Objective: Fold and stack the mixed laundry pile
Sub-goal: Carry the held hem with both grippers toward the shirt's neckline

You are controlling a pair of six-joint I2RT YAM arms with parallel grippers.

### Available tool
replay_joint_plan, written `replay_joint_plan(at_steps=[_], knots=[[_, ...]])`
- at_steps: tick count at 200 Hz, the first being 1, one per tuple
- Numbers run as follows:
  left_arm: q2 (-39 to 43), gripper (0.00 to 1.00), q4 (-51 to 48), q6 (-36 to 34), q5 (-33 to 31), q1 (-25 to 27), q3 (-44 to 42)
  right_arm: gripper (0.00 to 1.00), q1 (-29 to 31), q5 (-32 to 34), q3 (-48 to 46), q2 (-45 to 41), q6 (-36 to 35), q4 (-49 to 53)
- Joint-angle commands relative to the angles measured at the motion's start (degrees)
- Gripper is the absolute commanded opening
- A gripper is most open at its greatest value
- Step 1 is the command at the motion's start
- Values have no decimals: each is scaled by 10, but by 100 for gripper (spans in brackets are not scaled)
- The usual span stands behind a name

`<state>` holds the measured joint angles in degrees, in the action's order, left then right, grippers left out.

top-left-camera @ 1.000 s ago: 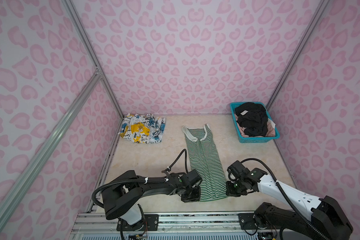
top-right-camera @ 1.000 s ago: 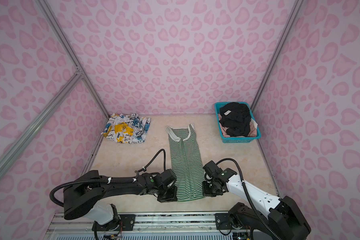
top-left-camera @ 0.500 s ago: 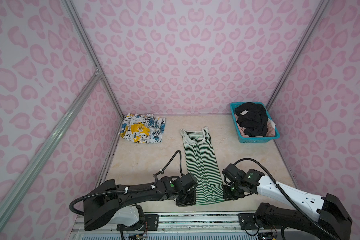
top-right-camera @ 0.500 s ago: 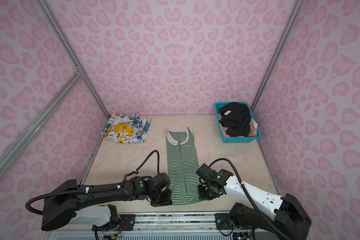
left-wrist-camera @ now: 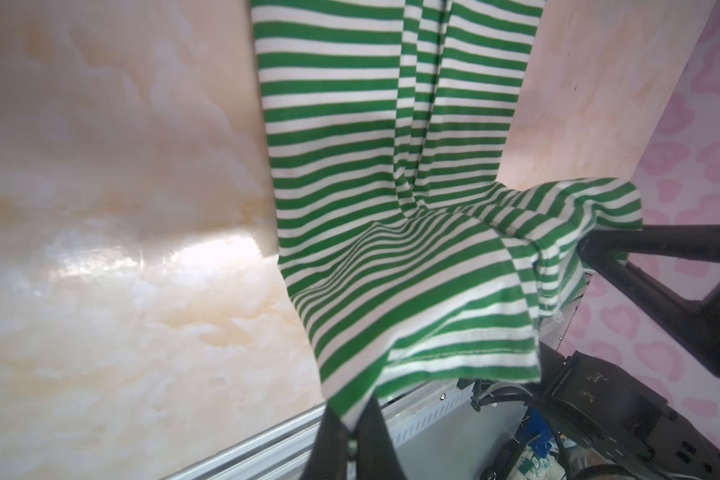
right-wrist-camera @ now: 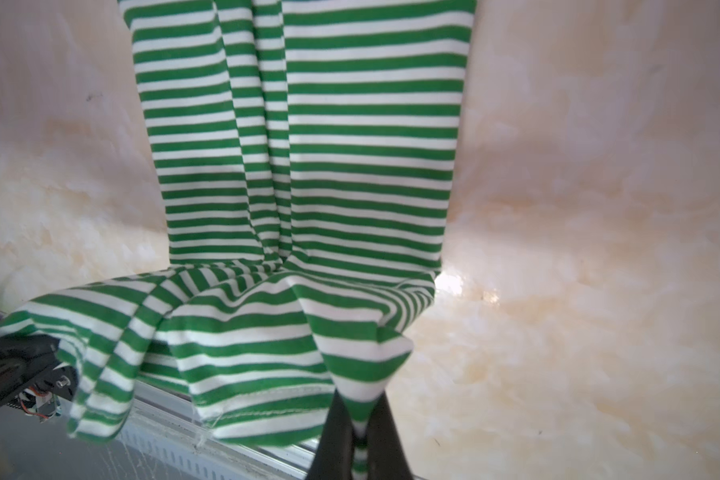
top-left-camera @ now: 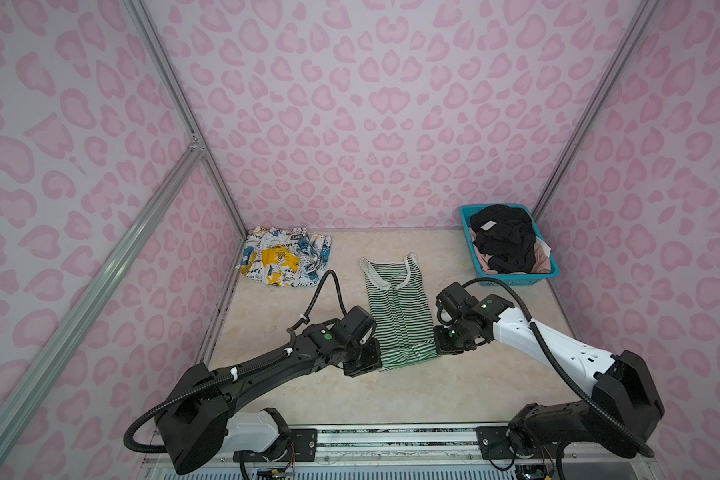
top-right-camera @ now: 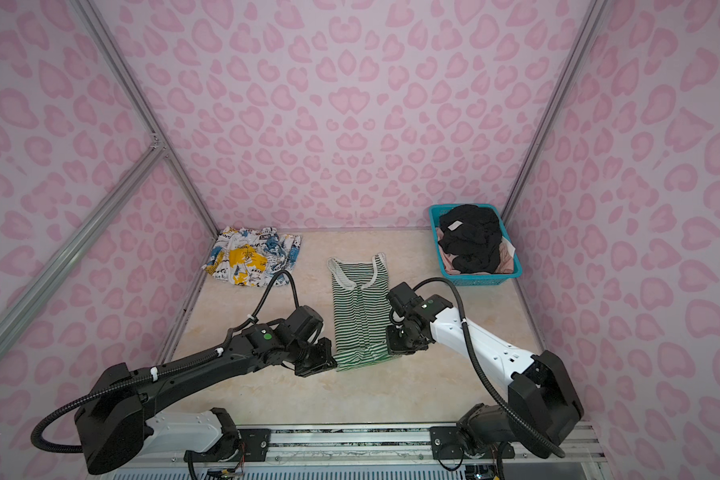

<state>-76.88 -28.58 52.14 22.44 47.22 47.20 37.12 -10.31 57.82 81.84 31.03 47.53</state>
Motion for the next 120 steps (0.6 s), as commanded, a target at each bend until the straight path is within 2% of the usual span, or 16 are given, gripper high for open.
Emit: replay_joint_plan(at_steps=[1,32,60,120], knots=[[-27,2,-54,-66,12,-24,21,0,-19,8,16,37,-41,-3],[-96,2,-74,-128,36,-50,67,0,-43,-9,33,76,-56,-21],[-145,2,-84,-157,51,-67,106,1,-59,-13,38,85,-60,-27],[-180,2,-108,-208,82,-97,167,1,-72,-15,34,68,-60,-23]])
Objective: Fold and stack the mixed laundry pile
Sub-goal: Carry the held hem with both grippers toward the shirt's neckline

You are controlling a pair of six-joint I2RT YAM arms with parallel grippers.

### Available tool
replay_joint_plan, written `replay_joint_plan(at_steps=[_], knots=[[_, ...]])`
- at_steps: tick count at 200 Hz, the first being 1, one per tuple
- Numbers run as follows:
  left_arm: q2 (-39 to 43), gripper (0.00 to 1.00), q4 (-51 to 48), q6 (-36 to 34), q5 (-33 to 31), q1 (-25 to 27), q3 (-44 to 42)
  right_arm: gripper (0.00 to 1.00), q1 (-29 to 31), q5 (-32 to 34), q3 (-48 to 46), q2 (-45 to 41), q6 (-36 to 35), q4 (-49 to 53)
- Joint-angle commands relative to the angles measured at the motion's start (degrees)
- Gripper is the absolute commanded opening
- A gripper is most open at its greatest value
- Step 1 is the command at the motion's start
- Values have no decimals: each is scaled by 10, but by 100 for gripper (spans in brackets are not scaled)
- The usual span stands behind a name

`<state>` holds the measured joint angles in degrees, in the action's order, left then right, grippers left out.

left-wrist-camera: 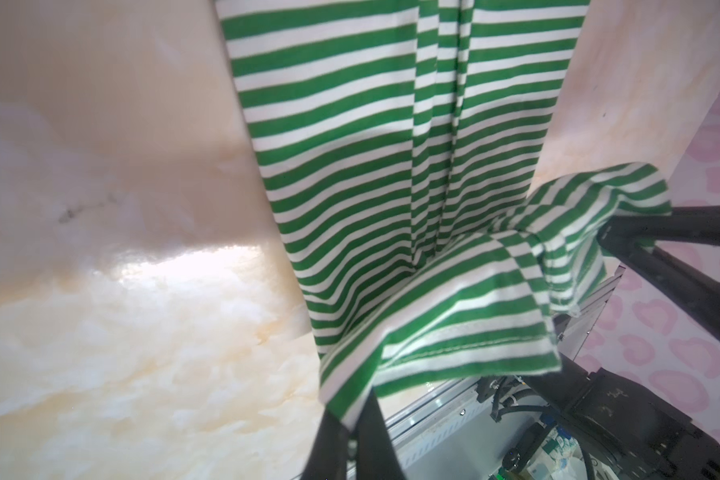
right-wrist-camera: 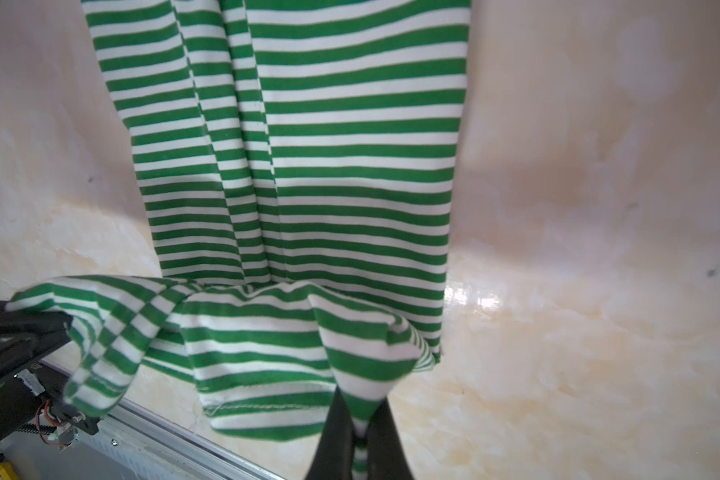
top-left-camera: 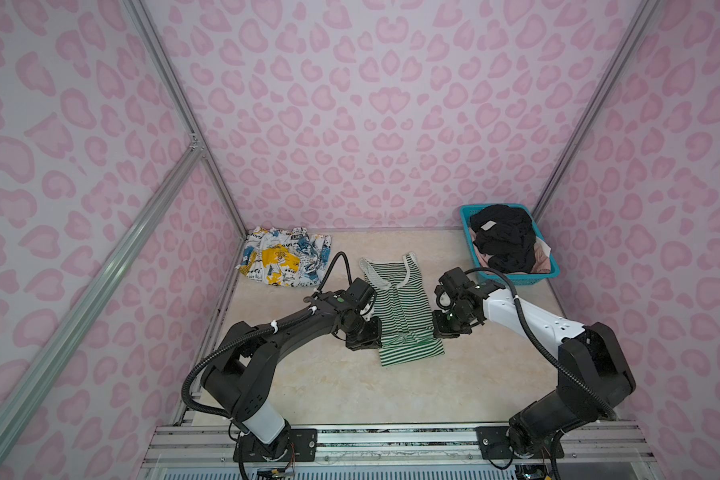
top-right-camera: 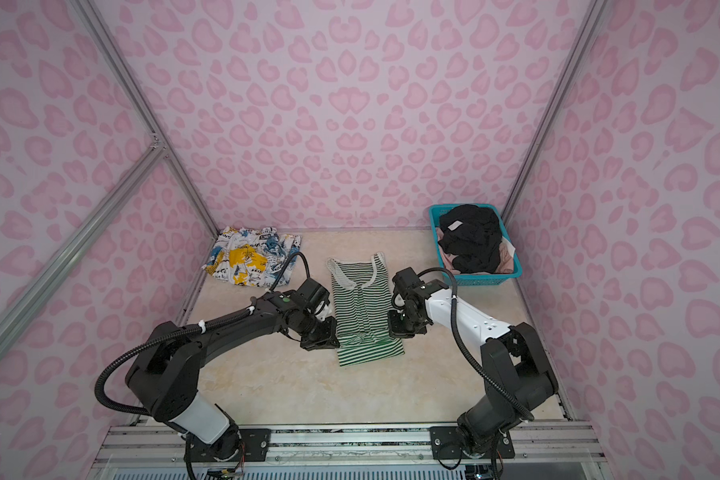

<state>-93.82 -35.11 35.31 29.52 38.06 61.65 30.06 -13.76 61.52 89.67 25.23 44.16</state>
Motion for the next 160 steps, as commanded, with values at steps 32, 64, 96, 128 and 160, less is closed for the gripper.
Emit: replay_joint_plan(at_steps=[32,64,96,128,160], knots=[[-44,2,-48,-55,14,-11,42,1,-10,27,-6,-10,4,-4],[-75,2,-15,-44,9,-25,34,6,-24,22,9,27,3,-32],[-103,2,28,-40,5,-44,43,8,-41,6,30,72,2,-61],[-139,5,43,-45,27,-51,80,18,-54,-4,55,100,-3,-68],[-164,11,28,-51,50,-61,112,28,-65,-1,65,99,-7,-69]])
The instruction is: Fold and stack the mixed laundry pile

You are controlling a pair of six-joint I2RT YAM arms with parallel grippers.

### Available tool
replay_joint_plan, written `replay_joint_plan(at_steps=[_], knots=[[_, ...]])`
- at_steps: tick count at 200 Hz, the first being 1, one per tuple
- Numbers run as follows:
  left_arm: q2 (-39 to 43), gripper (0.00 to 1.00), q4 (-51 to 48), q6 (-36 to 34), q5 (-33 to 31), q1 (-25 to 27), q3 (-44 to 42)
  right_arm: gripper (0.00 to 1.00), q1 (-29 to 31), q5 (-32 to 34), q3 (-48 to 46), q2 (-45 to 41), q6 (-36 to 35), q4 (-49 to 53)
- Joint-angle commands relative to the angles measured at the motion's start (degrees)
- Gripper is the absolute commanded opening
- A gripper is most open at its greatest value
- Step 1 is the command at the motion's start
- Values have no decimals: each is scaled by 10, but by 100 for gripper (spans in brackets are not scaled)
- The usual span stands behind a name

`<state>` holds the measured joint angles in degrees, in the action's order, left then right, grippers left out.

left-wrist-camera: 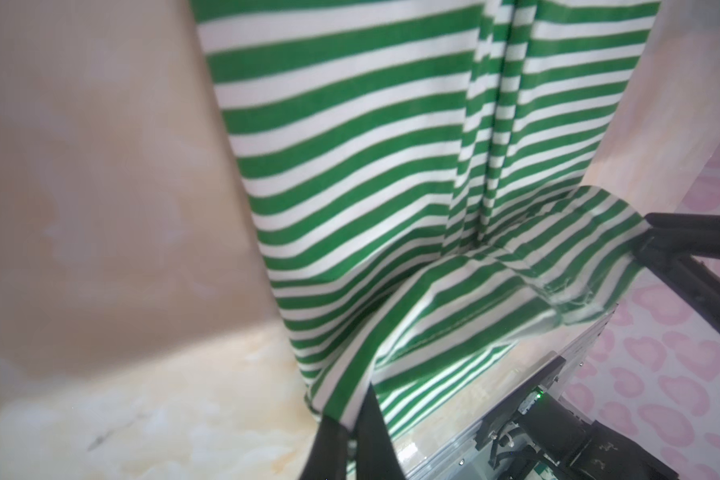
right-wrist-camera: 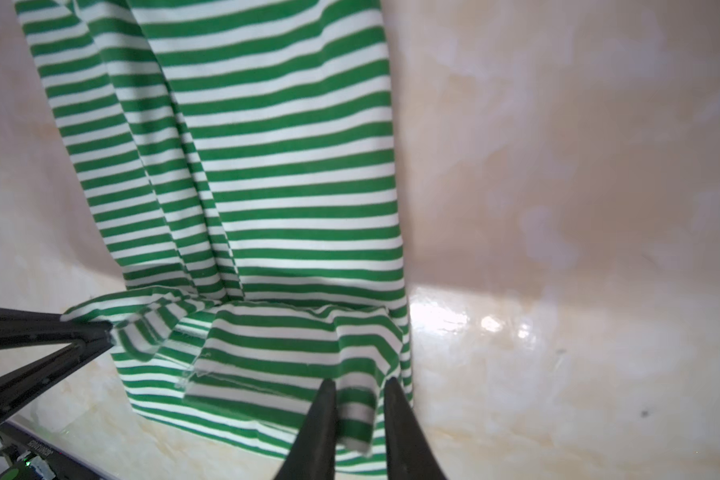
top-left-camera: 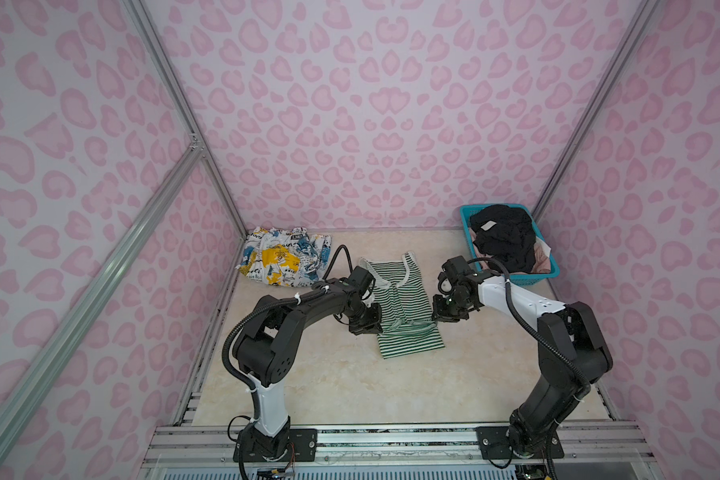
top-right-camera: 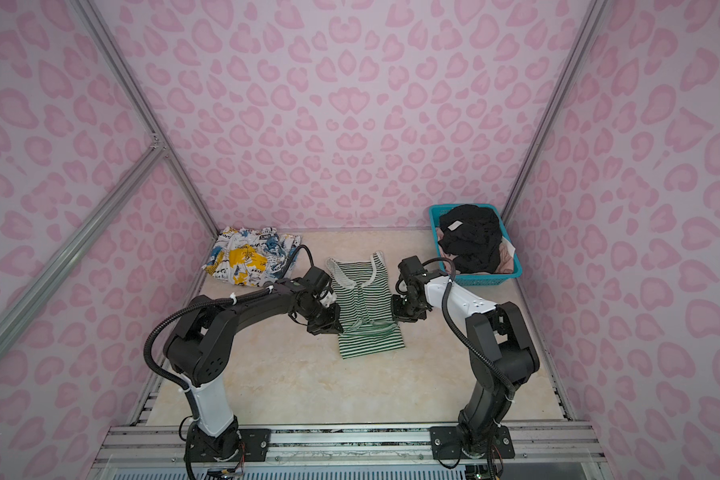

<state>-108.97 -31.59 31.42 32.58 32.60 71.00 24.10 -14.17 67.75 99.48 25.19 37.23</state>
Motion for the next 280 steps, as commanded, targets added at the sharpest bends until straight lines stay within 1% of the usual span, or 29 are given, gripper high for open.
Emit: replay_joint_plan(at_steps=[1,42,72,79,102,114,116,119,128,139,144,151,159,173,186,204,223,243,262,280], knots=[[-13,11,-7,-12,20,-7,20,29,-5,3,3,0,-7,0],[-17,15,1,10,25,-32,39,32,-6,10,-7,-41,-35,0],[-22,15,46,52,38,-60,32,32,-7,5,-28,-85,-53,1],[-26,18,57,59,46,-63,33,32,-6,-2,-35,-93,-55,-1],[-44,33,91,74,76,-69,44,29,1,-30,-59,-104,-62,-20],[-53,35,112,85,84,-70,50,27,10,-40,-67,-98,-69,-28],[-54,38,116,86,84,-70,51,27,12,-41,-67,-97,-69,-30],[-56,40,120,89,83,-70,52,27,15,-42,-68,-94,-70,-31],[-57,41,136,101,78,-72,54,26,23,-43,-67,-86,-71,-35],[-50,41,152,113,55,-75,52,25,31,-42,-65,-74,-69,-40],[-43,41,155,118,34,-75,49,24,35,-42,-64,-69,-67,-47],[-29,44,152,119,-4,-76,44,24,37,-42,-65,-62,-62,-58],[-11,49,141,116,-48,-76,40,24,37,-45,-64,-52,-56,-72],[17,53,109,105,-121,-76,40,22,37,-48,-56,-28,-49,-94],[35,54,73,93,-162,-76,42,22,37,-45,-41,1,-43,-107],[54,54,53,74,-163,-76,35,21,37,-36,-16,42,-35,-124],[77,53,53,53,-146,-72,6,21,37,-24,16,88,-24,-125],[107,53,43,40,-147,-62,-34,21,37,-11,41,118,-10,-110],[137,53,45,40,-154,-44,-78,23,37,-14,39,111,-13,-101],[157,54,45,40,-160,-18,-106,30,38,-11,23,73,-28,-90]])
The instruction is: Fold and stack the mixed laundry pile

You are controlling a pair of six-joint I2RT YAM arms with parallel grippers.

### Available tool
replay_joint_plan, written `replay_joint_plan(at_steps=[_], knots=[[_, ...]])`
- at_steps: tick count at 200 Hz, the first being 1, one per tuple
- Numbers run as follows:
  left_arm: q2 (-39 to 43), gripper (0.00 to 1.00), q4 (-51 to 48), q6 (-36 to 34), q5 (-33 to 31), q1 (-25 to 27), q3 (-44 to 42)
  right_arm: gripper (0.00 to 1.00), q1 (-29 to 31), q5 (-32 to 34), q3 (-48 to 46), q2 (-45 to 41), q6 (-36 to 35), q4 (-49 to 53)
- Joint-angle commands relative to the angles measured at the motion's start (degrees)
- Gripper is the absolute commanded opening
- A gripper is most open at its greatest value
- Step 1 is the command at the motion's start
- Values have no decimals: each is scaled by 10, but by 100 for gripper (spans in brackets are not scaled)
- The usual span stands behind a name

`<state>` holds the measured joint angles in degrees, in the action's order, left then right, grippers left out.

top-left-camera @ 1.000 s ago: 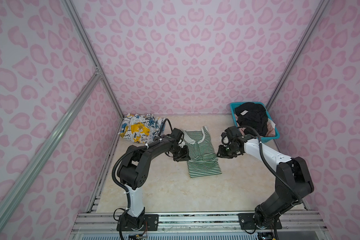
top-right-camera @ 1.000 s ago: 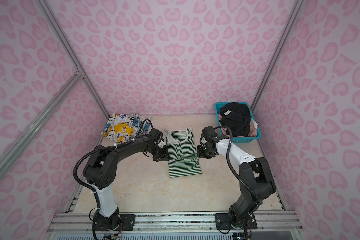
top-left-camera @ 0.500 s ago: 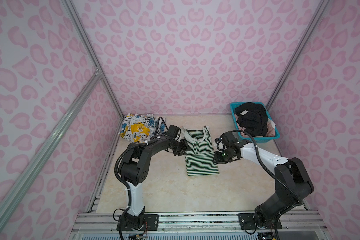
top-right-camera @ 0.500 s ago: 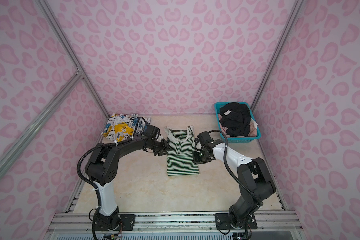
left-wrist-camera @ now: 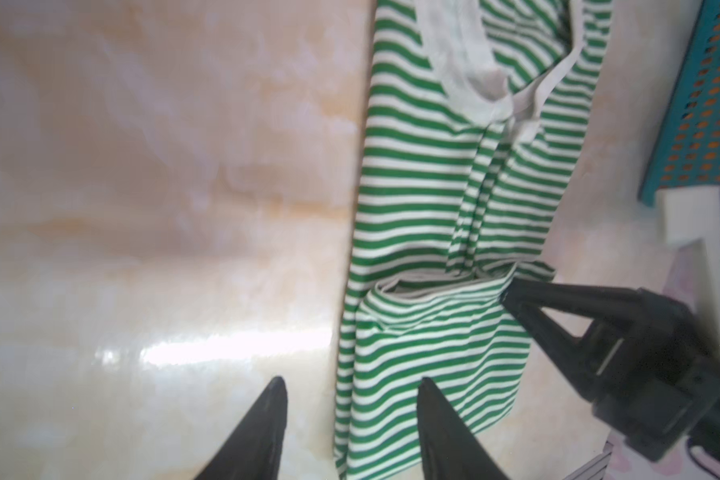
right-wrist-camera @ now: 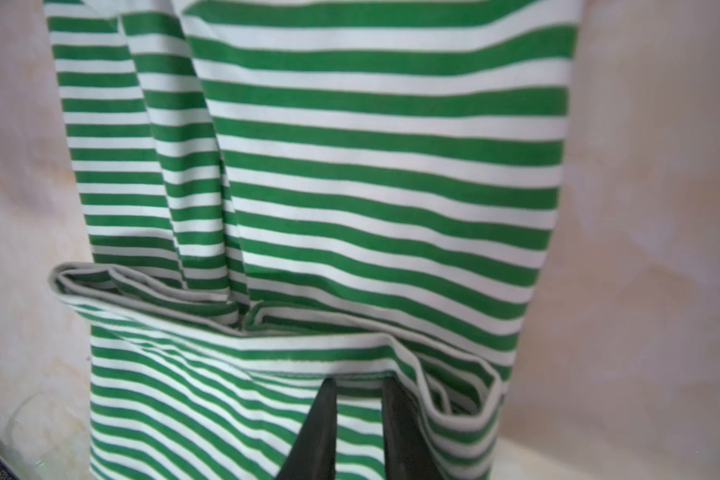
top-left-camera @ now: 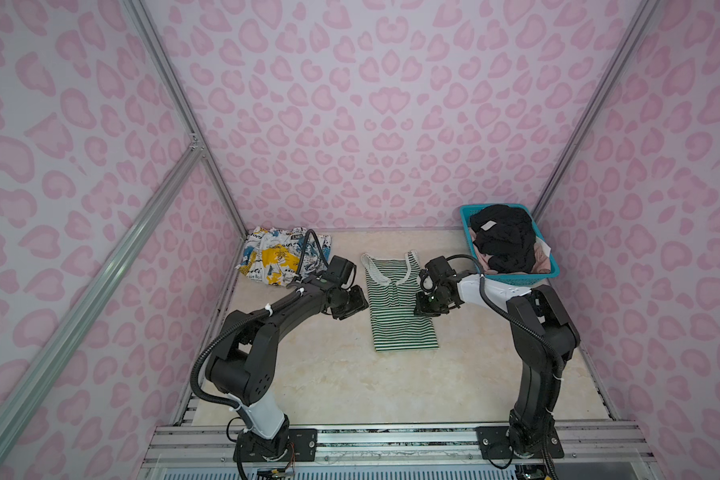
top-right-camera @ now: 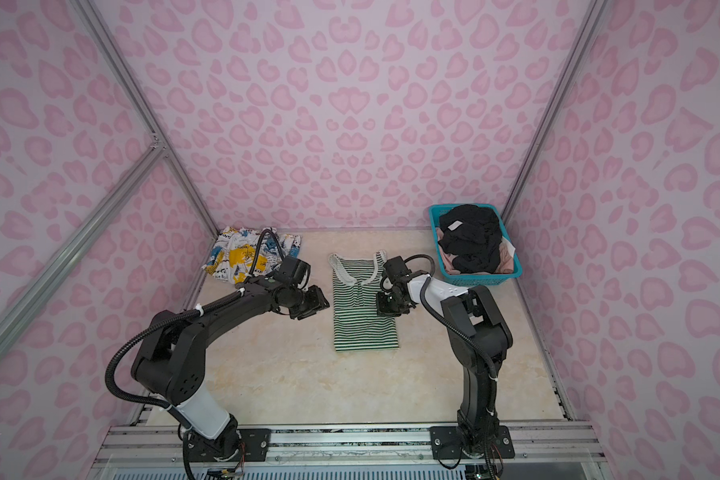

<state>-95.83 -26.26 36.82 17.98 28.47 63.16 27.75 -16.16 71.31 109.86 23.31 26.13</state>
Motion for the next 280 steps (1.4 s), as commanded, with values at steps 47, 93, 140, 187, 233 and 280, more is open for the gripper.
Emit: replay_joint_plan(at_steps=[47,93,140,187,233,280], knots=[[65,65,19,8,-37,103,-84,49,-4,37,-80,-165,-31,80],[67,65,94,51,-50,120,-161,53,-9,-7,-171,-198,-28,94],[42,58,139,53,-25,125,-172,53,-16,-62,-237,-198,-7,25],[11,41,142,73,-22,126,-168,45,-39,-73,-257,-174,15,-17],[12,29,149,103,-14,132,-184,32,-42,-72,-270,-166,27,-26],[3,21,157,132,-25,143,-201,20,-41,-67,-298,-165,36,-35]])
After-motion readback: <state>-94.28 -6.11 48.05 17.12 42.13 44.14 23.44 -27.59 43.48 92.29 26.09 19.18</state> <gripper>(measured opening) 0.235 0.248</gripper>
